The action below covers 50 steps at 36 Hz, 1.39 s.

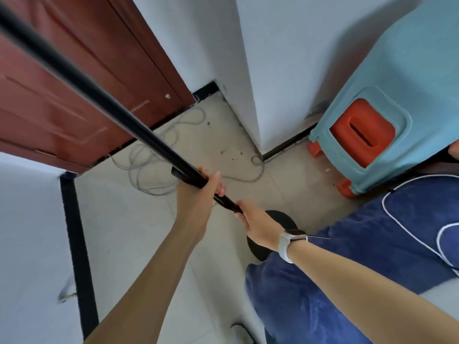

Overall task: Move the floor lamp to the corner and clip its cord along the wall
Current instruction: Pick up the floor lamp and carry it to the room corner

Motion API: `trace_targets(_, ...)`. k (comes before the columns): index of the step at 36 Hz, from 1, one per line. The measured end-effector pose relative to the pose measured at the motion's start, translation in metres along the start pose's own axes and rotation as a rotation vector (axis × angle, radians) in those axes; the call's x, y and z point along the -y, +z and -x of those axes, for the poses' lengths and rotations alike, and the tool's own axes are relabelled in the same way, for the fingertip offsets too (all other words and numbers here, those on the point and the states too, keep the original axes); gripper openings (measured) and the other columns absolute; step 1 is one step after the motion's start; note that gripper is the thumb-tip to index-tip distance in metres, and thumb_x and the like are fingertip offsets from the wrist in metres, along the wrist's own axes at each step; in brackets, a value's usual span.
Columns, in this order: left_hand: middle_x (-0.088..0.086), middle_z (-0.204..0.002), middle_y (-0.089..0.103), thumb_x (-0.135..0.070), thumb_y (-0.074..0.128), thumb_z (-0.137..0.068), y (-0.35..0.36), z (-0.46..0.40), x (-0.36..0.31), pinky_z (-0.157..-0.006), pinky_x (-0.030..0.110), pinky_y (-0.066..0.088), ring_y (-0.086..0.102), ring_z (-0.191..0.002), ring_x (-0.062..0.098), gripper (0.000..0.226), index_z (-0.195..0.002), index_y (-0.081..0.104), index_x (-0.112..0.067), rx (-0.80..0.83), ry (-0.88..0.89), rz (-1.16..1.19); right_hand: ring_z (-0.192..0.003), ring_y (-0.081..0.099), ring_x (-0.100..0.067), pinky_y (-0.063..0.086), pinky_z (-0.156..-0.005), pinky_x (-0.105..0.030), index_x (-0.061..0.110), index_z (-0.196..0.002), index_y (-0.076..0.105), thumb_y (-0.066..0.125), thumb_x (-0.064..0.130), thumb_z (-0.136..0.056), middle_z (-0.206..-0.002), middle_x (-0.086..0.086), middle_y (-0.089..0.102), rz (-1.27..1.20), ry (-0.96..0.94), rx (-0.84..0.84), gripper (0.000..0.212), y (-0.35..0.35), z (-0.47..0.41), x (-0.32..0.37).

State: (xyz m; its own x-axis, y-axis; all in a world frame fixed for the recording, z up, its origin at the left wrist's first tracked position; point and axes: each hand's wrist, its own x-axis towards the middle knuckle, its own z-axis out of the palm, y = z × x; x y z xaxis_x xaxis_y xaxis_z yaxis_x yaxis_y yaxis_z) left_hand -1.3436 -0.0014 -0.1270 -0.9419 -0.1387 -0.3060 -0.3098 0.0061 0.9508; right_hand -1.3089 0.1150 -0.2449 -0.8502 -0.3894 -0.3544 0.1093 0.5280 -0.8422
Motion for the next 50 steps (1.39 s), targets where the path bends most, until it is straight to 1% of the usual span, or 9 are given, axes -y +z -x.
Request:
trace_targets(6, -0.008, -0.044, 0.048, 0.003, 0.054, -0.088, -0.054, 0.048, -0.039, -0.071, 0.039, 0.048, 0.05, -0.049, 0.014, 0.034, -0.067, 0.041, -0.02, -0.107, 0.011, -0.036, -0.065, 0.04, -0.011, 0.025, -0.061, -0.021, 0.013, -0.103, 0.045, 0.036, 0.018, -0.096, -0.082, 0.002, 0.045, 0.024, -0.084, 0.059, 0.012, 0.028, 0.017, 0.057)
trace_targets(10, -0.008, -0.043, 0.052, 0.0, 0.057, -0.088, -0.094, 0.083, -0.061, -0.078, 0.042, 0.052, 0.054, -0.049, 0.012, 0.035, -0.066, 0.045, -0.024, -0.183, 0.015, -0.025, -0.063, 0.039, -0.002, 0.033, -0.061, -0.014, 0.025, -0.093, 0.038, 0.037, 0.021, -0.096, -0.075, 0.008, 0.041, 0.101, -0.144, 0.117, 0.006, 0.046, 0.028, 0.096)
trace_targets(14, -0.009, -0.045, 0.052, 0.0, 0.057, -0.088, -0.132, 0.117, -0.072, -0.08, 0.042, 0.051, 0.054, -0.052, 0.014, 0.05, -0.055, 0.049, -0.036, -0.252, 0.008, 0.012, -0.073, 0.047, -0.019, 0.029, -0.063, -0.022, 0.017, -0.103, 0.046, 0.036, 0.021, -0.096, -0.086, 0.001, 0.047, 0.199, -0.196, 0.173, 0.013, 0.066, 0.036, 0.126)
trace_targets(21, -0.009, -0.045, 0.052, 0.0, 0.057, -0.088, -0.183, 0.155, -0.075, -0.087, 0.048, 0.05, 0.055, -0.058, 0.02, 0.032, -0.068, 0.043, -0.021, -0.38, 0.011, 0.09, -0.07, 0.041, -0.015, 0.027, -0.065, -0.024, 0.019, -0.099, 0.046, 0.036, 0.019, -0.096, -0.083, 0.003, 0.046, 0.291, -0.255, 0.193, 0.01, 0.099, 0.042, 0.168)
trace_targets(25, -0.01, -0.045, 0.05, 0.002, 0.055, -0.088, -0.21, 0.161, -0.085, -0.083, 0.045, 0.051, 0.054, -0.051, 0.014, 0.031, -0.07, 0.042, -0.02, -0.425, 0.059, 0.155, -0.071, 0.046, -0.023, 0.035, -0.064, -0.034, 0.013, -0.106, 0.045, 0.035, 0.017, -0.096, -0.086, -0.003, 0.049, 0.334, -0.316, 0.21, 0.015, 0.111, 0.038, 0.199)
trace_targets(32, -0.01, -0.047, 0.05, -0.001, 0.058, -0.085, -0.254, 0.188, -0.104, -0.082, 0.044, 0.051, 0.053, -0.05, 0.012, 0.034, -0.065, 0.048, -0.027, -0.458, 0.13, 0.174, -0.075, 0.046, -0.02, 0.035, -0.069, -0.031, 0.01, -0.107, 0.046, 0.034, 0.017, -0.097, -0.088, -0.002, 0.048, 0.35, -0.411, 0.27, 0.017, 0.136, 0.048, 0.25)
trace_targets(35, -0.01, -0.046, 0.05, -0.004, 0.059, -0.08, -0.272, 0.203, -0.117, -0.076, 0.04, 0.052, 0.052, -0.049, 0.012, 0.04, -0.055, 0.05, -0.034, -0.505, 0.165, 0.18, -0.071, 0.045, -0.019, 0.032, -0.064, -0.028, 0.01, -0.105, 0.046, 0.034, 0.017, -0.097, -0.086, -0.004, 0.05, 0.346, -0.432, 0.311, 0.016, 0.147, 0.054, 0.278)
trace_targets(44, -0.007, -0.043, 0.046, -0.003, 0.061, -0.083, -0.335, 0.273, -0.163, -0.059, 0.027, 0.053, 0.047, -0.043, 0.013, 0.04, -0.054, 0.048, -0.026, -0.649, 0.321, 0.168, -0.053, 0.036, -0.004, 0.028, -0.052, -0.017, 0.012, -0.102, 0.048, 0.033, 0.02, -0.097, -0.081, -0.002, 0.052, 0.284, -0.6, 0.443, 0.017, 0.193, 0.093, 0.359)
trace_targets(50, -0.005, -0.042, 0.049, -0.004, 0.061, -0.086, -0.384, 0.339, -0.181, -0.054, 0.028, 0.052, 0.049, -0.042, 0.017, 0.044, -0.05, 0.047, -0.026, -0.763, 0.39, 0.11, -0.055, 0.037, -0.013, 0.036, -0.057, -0.029, 0.012, -0.101, 0.047, 0.031, 0.025, -0.097, -0.077, -0.006, 0.049, 0.222, -0.675, 0.567, 0.02, 0.241, 0.138, 0.412)
